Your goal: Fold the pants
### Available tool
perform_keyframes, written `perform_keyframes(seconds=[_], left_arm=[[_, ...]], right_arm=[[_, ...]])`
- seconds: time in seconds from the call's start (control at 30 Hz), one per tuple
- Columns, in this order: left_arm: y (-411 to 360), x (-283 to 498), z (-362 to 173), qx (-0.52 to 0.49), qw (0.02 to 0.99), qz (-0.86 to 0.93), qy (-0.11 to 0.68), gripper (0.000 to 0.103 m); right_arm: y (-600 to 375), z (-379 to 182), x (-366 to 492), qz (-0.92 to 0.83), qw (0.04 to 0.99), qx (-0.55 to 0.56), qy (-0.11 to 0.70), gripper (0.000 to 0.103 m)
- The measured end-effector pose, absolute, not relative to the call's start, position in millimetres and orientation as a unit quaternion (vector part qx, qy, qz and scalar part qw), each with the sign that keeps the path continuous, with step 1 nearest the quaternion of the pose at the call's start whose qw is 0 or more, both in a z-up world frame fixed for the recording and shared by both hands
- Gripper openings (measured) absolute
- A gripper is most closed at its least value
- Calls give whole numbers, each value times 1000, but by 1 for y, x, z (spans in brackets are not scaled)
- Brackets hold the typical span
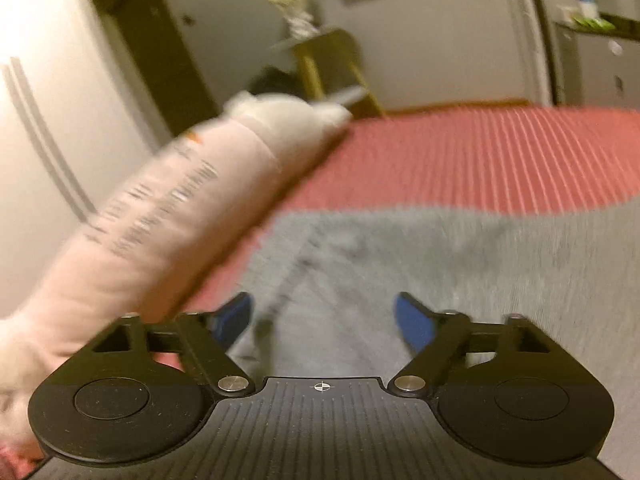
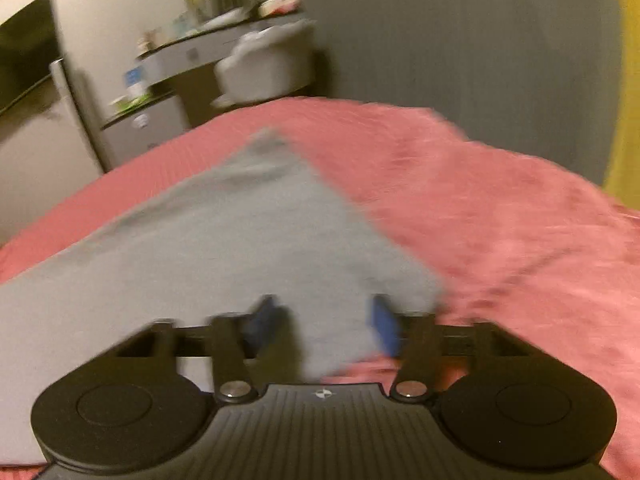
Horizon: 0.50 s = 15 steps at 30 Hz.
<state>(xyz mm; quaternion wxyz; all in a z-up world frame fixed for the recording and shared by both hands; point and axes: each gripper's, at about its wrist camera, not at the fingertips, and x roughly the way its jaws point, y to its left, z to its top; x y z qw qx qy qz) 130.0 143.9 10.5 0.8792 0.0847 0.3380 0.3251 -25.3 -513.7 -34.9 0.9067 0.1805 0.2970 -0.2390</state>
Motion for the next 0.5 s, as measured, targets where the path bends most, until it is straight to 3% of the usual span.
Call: perform_keyframes(seconds=[0.1,0.37,0.5], left_arm=[[125,110,30,65,899,290,320,98],[76,83,-10,-66,870,213,439,99],[78,76,-5,-78,877,212,424,99]], right_arm=[[-538,-19,-45,-341,876,200,274,52],[-570,-42,-60,-228,859,383,252,49],[-580,-59,-66,-214,844,426,247,48]])
